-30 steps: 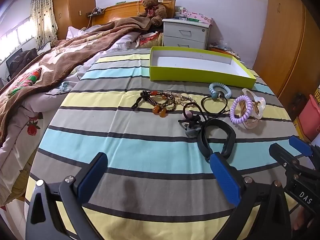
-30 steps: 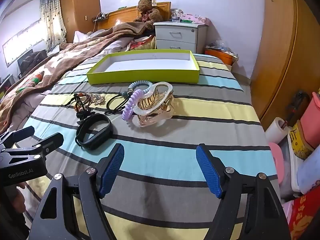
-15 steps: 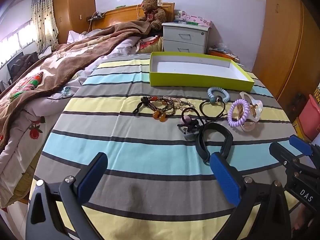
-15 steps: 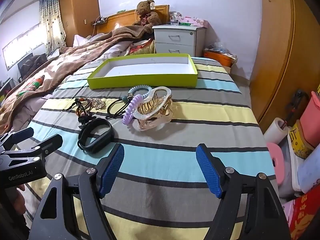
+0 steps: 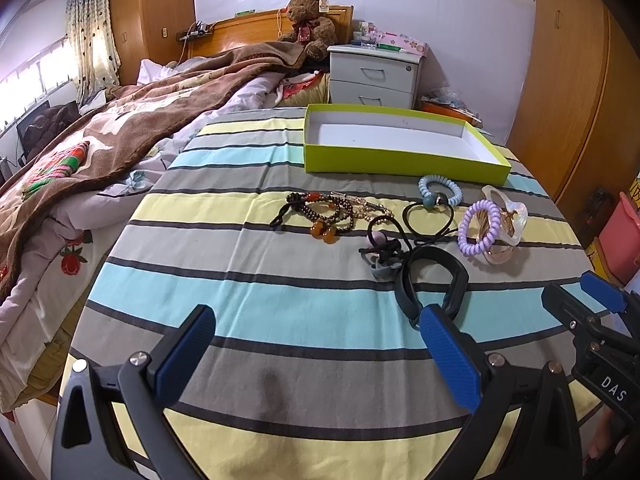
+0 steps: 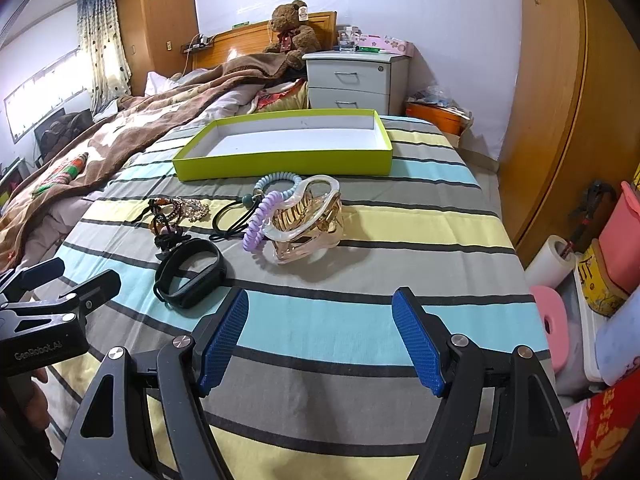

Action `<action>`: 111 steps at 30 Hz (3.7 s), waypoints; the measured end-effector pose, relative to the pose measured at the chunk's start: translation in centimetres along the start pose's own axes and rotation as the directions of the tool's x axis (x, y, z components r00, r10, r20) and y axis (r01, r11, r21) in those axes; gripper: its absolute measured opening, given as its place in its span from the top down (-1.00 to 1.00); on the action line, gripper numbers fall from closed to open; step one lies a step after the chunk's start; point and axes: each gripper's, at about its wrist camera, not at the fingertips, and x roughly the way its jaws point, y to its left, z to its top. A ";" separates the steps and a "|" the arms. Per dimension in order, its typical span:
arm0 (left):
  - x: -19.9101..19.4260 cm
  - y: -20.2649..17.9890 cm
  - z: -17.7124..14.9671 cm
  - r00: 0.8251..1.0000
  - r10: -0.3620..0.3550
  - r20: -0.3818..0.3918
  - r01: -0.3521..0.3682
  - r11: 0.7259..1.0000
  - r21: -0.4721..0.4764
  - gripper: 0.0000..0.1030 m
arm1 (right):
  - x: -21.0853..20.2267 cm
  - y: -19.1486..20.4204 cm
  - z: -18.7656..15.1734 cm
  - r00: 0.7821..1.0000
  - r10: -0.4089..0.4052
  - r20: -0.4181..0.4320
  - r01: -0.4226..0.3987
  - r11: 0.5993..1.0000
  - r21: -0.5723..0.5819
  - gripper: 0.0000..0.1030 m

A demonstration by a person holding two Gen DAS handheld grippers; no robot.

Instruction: Organize jewelry

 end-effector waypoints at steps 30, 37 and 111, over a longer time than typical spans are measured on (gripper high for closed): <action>0.2 0.2 0.0 1.000 0.004 -0.002 -0.005 1.000 -0.004 -1.00 | 0.1 0.2 -0.1 1.000 0.000 -0.005 0.000 1.000 0.009 -0.45; 0.2 0.2 -0.1 1.000 0.004 -0.004 -0.004 1.000 -0.007 -1.00 | 0.2 0.2 -0.1 1.000 -0.001 -0.007 0.002 1.000 0.009 -0.45; 3.7 6.6 4.1 0.984 -0.162 -0.078 0.146 0.973 -0.180 -0.99 | 6.1 -4.8 6.5 0.996 0.072 -0.060 -0.063 0.986 0.154 0.84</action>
